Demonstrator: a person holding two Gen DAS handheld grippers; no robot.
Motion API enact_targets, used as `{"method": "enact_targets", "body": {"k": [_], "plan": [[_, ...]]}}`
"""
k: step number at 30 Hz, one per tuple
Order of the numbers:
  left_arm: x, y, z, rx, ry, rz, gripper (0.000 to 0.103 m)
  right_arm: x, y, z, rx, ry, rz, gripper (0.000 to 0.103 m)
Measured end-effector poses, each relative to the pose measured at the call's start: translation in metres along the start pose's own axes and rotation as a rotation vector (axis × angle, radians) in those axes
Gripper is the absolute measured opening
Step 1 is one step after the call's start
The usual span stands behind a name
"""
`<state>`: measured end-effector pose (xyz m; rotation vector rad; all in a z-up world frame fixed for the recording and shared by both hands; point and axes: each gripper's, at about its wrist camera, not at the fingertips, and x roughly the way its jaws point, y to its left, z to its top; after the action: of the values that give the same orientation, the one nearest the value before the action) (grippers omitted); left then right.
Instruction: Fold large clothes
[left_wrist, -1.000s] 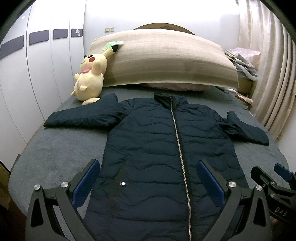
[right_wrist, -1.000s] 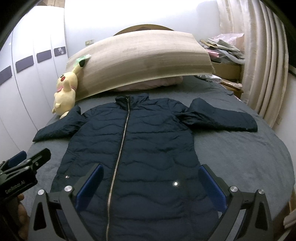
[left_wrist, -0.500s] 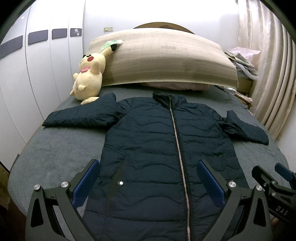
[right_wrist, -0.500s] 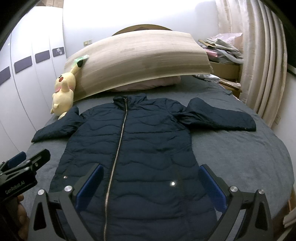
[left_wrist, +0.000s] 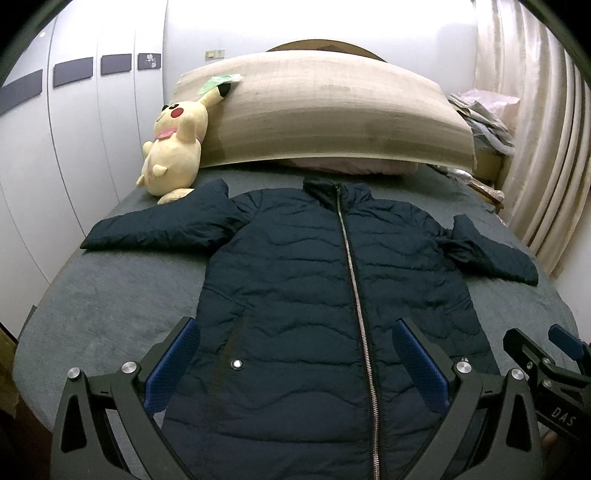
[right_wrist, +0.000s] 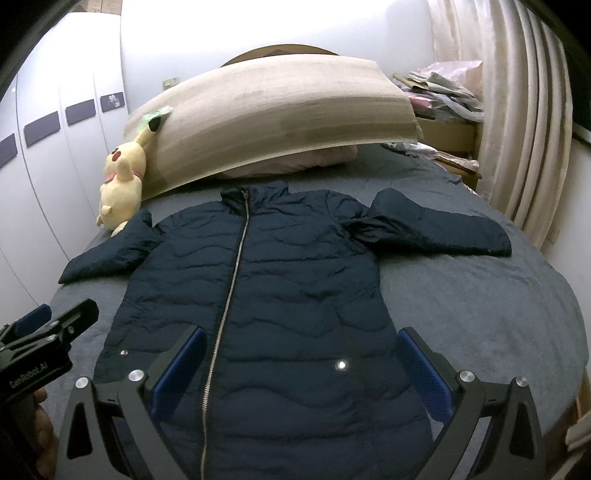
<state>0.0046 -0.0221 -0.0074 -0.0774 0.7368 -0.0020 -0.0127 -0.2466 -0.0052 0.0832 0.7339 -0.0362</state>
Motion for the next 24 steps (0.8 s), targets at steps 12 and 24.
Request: {"method": "enact_targets", "body": {"k": [12, 24], "plan": [[0.038, 0.059, -0.018, -0.099, 0.099, 0.088, 0.103, 0.022, -0.067, -0.016, 0.123, 0.068, 0.063, 0.103], [0.082, 0.101, -0.039, -0.152, 0.181, 0.199, 0.103, 0.064, -0.278, -0.043, 0.667, 0.085, 0.140, 0.103]]}}
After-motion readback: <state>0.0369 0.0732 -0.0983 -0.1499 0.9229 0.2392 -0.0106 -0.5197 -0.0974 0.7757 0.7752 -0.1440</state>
